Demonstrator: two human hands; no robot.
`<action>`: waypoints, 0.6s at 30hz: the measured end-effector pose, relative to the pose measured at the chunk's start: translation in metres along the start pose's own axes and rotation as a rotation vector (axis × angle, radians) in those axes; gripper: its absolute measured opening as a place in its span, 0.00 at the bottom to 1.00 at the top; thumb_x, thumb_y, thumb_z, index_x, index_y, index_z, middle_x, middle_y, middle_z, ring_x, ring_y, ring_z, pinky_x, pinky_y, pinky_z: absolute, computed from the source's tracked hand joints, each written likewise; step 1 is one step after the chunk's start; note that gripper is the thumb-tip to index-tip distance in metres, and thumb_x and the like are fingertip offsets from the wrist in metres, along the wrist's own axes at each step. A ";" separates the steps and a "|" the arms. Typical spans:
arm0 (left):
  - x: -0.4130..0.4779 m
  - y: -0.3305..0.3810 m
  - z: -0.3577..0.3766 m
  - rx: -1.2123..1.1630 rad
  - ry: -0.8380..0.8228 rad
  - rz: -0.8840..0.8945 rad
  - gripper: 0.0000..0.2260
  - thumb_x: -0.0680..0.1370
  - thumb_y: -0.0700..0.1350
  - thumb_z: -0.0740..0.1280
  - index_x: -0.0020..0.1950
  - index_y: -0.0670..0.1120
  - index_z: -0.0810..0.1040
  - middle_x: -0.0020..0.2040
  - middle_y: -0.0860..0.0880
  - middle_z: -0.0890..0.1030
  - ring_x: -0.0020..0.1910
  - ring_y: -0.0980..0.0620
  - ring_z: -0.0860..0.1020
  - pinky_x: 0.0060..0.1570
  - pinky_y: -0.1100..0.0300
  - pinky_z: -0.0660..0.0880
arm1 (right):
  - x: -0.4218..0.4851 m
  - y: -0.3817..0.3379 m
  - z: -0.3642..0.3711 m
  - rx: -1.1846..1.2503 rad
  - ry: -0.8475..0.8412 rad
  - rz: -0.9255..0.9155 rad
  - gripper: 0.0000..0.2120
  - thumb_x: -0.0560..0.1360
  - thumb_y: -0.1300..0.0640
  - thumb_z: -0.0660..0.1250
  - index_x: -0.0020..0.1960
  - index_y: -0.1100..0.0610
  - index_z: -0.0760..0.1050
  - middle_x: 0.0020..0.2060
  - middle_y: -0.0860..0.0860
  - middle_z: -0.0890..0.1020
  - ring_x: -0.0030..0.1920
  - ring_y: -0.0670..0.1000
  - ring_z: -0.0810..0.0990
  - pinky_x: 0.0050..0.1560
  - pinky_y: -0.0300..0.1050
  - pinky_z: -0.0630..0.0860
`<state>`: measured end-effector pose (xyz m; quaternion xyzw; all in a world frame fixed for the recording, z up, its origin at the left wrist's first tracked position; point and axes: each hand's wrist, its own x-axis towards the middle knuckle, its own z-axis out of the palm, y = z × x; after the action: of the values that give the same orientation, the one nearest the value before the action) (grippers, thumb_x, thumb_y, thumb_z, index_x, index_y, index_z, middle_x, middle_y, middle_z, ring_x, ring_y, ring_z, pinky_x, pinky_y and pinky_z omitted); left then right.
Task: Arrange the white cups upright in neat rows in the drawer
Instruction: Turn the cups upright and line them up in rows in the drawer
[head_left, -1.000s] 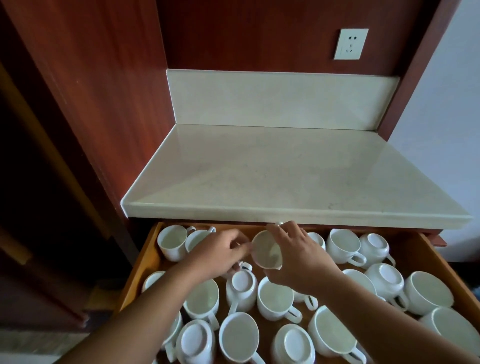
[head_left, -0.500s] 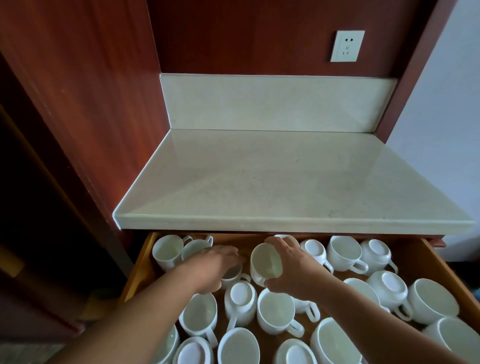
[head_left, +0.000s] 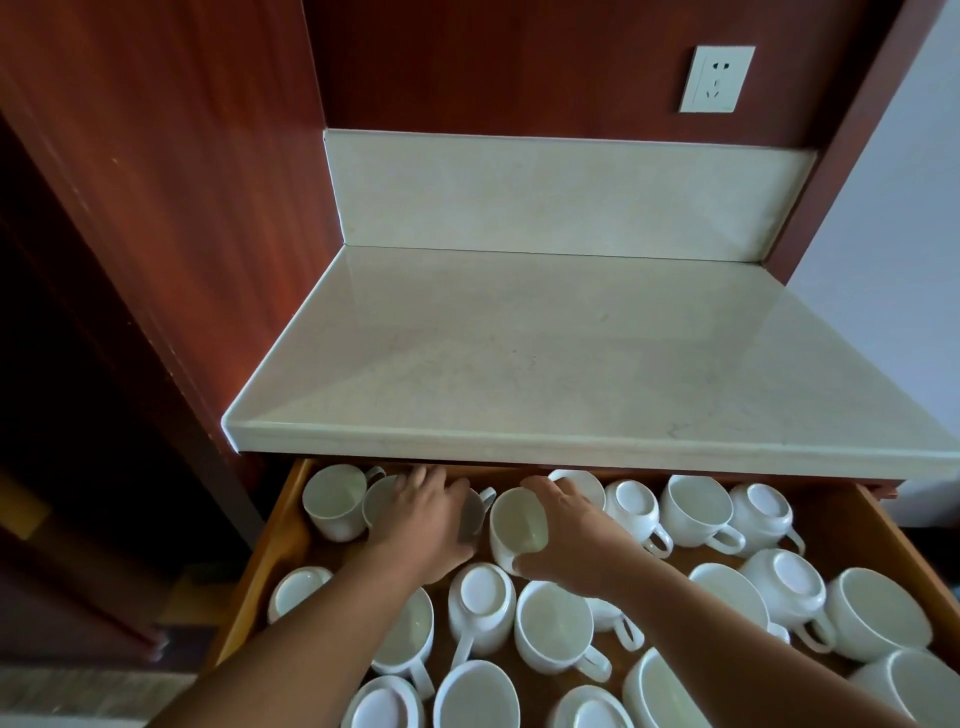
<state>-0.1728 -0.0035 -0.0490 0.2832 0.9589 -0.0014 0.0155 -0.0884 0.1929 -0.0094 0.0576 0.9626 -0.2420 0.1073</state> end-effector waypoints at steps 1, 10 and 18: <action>-0.002 -0.001 0.003 -0.035 0.034 -0.006 0.30 0.73 0.66 0.66 0.71 0.54 0.70 0.66 0.49 0.72 0.66 0.45 0.68 0.65 0.50 0.64 | 0.003 -0.001 0.003 0.011 0.000 0.010 0.42 0.67 0.44 0.76 0.76 0.43 0.59 0.65 0.49 0.70 0.61 0.54 0.75 0.56 0.50 0.78; -0.033 -0.048 0.015 -0.164 0.104 0.080 0.29 0.73 0.60 0.72 0.73 0.55 0.72 0.69 0.54 0.72 0.69 0.49 0.68 0.69 0.50 0.67 | 0.014 -0.007 0.022 -0.099 0.014 0.050 0.43 0.69 0.47 0.73 0.79 0.46 0.57 0.69 0.50 0.71 0.71 0.54 0.65 0.62 0.50 0.72; -0.024 -0.031 0.021 -0.058 0.198 0.256 0.04 0.73 0.53 0.75 0.45 0.54 0.84 0.48 0.56 0.81 0.56 0.49 0.77 0.55 0.49 0.76 | 0.016 -0.008 0.026 -0.162 -0.014 0.046 0.39 0.73 0.50 0.71 0.80 0.50 0.57 0.70 0.52 0.71 0.68 0.57 0.68 0.55 0.45 0.66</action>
<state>-0.1690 -0.0426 -0.0694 0.4012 0.9115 0.0560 -0.0711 -0.1011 0.1744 -0.0317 0.0689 0.9767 -0.1612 0.1239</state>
